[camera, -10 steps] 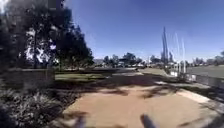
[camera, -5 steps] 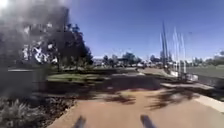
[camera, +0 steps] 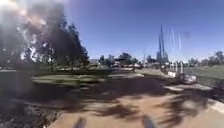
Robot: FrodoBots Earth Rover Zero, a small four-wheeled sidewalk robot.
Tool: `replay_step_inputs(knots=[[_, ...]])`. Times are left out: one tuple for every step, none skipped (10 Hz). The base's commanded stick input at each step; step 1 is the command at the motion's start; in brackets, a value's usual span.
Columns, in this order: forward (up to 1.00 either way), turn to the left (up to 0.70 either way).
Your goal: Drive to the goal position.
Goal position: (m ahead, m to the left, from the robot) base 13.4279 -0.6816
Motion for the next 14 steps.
replay_step_inputs(knots=[[0.7,0.0],[0.7,0.0],[0.7,0.0],[0.7,0.0],[0.7,0.0],[0.7,0.0],[0.7,-0.3],[0.7,-0.32],[0.7,-0.34],[0.7,0.0],[0.7,0.0],[0.7,0.0],[0.7,0.0],[0.7,-0.03]])
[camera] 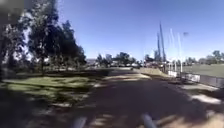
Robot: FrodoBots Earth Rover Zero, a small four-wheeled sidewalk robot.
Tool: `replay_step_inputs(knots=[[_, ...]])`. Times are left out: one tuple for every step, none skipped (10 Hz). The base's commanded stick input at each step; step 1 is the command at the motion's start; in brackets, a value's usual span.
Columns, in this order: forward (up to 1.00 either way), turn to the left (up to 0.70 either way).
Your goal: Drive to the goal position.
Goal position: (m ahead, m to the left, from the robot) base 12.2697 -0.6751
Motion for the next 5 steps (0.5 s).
replay_step_inputs(knots=[[0.7,-0.05],[0.7,-0.05],[0.7,-0.03],[0.7,-0.01],[0.7,0.0]])
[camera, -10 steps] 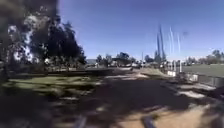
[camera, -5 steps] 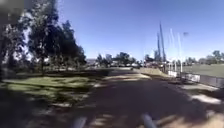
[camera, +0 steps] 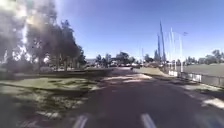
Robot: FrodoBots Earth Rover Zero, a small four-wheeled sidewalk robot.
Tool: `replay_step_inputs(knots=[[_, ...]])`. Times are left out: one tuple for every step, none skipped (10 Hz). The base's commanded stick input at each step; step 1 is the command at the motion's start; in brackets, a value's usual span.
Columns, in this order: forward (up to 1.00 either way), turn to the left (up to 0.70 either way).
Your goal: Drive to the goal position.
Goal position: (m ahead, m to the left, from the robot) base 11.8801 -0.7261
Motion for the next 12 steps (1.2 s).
replay_step_inputs(knots=[[0.7,0.0],[0.7,0.0],[0.85,-0.11],[0.85,-0.19],[0.85,-0.28],[0.85,0.0],[0.85,0.0],[0.85,0.0],[0.85,0.0],[0.85,0.0],[0.85,0.0],[0.85,-0.34]])
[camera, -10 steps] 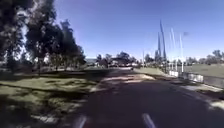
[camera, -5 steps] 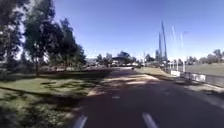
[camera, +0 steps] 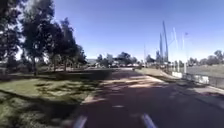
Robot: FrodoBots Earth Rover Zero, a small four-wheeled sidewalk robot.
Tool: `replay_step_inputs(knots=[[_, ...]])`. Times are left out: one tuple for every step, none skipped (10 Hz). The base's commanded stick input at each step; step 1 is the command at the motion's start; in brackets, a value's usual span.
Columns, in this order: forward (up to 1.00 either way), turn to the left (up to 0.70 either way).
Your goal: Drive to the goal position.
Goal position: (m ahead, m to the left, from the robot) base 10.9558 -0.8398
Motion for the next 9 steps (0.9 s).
replay_step_inputs(knots=[[0.85,-0.34],[0.85,-0.34],[0.85,0.0],[0.85,0.0],[0.85,0.0],[0.85,-0.32],[0.85,-0.21],[0.85,-0.1],[0.85,-0.01]])
